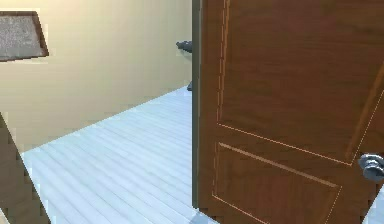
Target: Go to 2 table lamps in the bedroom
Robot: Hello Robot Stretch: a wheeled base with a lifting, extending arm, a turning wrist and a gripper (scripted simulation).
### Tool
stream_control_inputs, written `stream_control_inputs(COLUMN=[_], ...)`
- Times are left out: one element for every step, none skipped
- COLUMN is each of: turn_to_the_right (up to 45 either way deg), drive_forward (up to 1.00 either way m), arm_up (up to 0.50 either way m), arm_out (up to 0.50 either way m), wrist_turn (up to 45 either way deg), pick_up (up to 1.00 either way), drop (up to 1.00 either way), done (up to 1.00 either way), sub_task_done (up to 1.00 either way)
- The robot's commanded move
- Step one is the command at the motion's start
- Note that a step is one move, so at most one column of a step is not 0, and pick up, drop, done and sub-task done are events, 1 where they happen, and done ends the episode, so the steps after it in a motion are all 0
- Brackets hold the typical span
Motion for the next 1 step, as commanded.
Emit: stream_control_inputs(turn_to_the_right=[0.0], drive_forward=[0.15], arm_up=[0.0], arm_out=[0.0], wrist_turn=[0.0], pick_up=[0.0], drop=[0.0], done=[0.0], sub_task_done=[0.0])
